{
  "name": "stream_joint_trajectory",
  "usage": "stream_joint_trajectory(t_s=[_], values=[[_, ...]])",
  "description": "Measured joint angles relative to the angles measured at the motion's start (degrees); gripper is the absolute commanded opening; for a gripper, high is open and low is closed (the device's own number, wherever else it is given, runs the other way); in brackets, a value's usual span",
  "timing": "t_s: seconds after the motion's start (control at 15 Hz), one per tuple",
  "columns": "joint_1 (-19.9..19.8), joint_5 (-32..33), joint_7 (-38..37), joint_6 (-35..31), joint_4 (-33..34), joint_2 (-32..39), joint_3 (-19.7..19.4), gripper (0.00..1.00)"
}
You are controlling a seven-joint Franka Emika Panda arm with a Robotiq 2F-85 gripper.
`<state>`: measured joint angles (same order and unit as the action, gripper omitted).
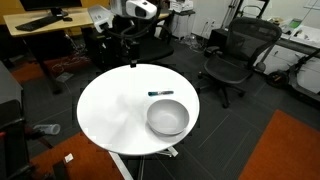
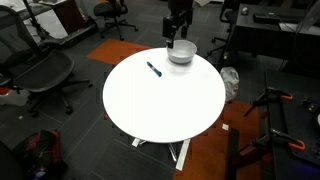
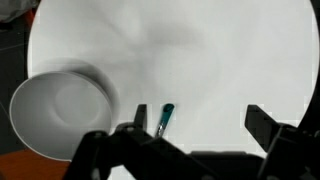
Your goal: Put the marker in the bowl
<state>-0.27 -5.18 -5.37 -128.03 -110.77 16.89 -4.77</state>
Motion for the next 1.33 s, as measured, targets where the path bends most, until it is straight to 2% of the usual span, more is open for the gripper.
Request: stream_joint_trajectory(t_s=[0.27,0.53,0.93,1.33], values=[[0.0,0.4,-4.7,-7.2,3.0,7.0,-0.4,1.00],[0.1,0.5,-10.4,-11.1,7.6,13.5,-1.3,1.00],[0.1,0.5,-16.5,-11.1,15.9,21.9,-2.9,1.00],[0.1,0.5,-17.8,-10.9,23.1,29.3,-3.5,1.00]])
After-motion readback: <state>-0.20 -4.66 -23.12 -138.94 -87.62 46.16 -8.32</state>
